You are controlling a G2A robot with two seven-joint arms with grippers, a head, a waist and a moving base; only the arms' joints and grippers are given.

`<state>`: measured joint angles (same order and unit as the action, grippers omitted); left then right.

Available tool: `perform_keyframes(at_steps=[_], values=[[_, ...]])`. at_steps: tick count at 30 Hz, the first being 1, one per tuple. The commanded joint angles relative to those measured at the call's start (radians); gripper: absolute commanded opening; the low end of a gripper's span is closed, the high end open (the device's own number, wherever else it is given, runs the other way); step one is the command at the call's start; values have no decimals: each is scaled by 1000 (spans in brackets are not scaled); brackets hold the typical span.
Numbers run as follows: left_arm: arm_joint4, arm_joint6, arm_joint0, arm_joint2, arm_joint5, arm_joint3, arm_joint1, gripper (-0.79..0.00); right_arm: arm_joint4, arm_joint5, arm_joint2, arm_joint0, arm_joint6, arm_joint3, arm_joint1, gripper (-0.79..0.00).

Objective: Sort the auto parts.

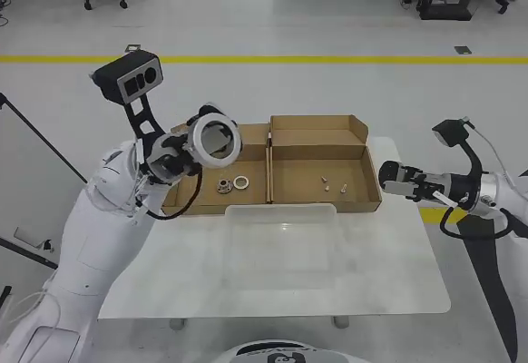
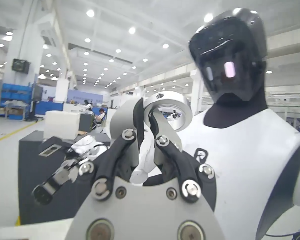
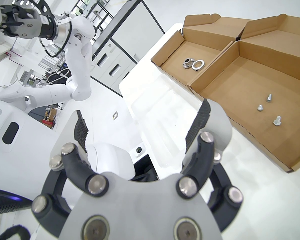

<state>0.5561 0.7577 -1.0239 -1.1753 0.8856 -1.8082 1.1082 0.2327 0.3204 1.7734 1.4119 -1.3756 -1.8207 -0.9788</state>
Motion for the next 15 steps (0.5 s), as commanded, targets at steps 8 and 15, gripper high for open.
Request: perform_keyframes(at_steps=[8, 15], values=[[-295, -114, 44, -32, -113, 157, 8, -785, 0, 0, 0, 0, 0, 0, 0, 0], [-644, -73, 180, -12, -307, 268, 10, -785, 0, 0, 0, 0, 0, 0, 0, 0]])
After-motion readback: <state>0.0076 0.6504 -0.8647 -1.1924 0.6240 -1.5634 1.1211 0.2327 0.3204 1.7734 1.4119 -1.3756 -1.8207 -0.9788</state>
